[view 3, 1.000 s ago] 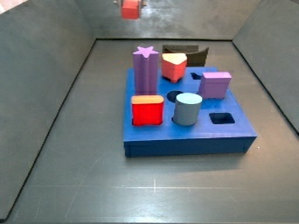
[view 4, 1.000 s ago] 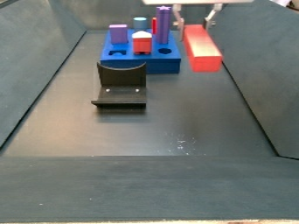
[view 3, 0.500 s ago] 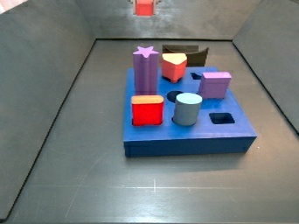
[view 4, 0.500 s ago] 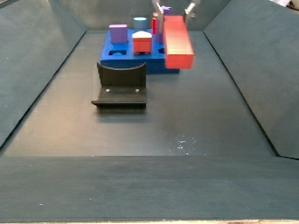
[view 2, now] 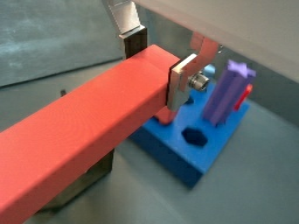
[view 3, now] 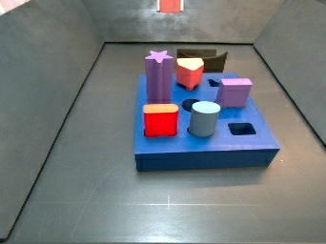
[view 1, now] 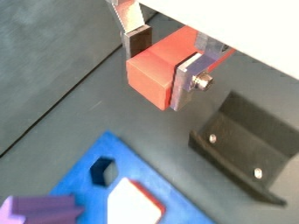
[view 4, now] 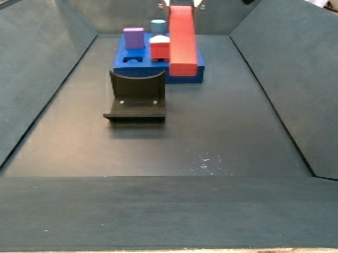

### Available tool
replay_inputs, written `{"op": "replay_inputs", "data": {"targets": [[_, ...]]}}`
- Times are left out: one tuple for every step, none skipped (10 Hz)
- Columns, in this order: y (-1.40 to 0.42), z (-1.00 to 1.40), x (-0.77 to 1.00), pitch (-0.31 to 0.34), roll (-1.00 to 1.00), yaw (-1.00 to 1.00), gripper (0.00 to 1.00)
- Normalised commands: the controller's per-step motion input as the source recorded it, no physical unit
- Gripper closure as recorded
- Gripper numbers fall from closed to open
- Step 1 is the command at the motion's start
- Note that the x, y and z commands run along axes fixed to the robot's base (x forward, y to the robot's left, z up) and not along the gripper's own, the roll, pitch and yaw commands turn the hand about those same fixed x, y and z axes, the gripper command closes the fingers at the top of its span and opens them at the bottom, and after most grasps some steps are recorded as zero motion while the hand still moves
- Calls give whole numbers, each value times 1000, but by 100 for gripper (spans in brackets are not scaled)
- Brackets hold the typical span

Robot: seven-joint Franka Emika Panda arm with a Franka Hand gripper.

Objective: Pick up the rectangle object. Move up. Place the rectangle object on the fixture. Regrasp the rectangle object. Move to above the board. Insert the rectangle object.
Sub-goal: Place the rectangle object on the fixture.

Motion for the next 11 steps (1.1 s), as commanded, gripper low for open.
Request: {"op": "replay_inputs", "data": {"targets": [[-43,44,1000,48,-1000,-16,100],[-16,26,1000,59,-1000,-26,100],[-1,15,1000,67,-1000,-34,100],[20,-2,1000,79,-1000,-47,100],[31,-11,947,88,-1000,-61,100],[40,-16,834,99,-1000,-82,100],[40,-16,779,106,-1000,-96,100],[42,-22,672,113,-984,-129,100],[45,-21,594,100,-817,-138,100],[49,-21,520,83,-651,-146,100],[49,-22,448,65,-484,-151,100]]}}
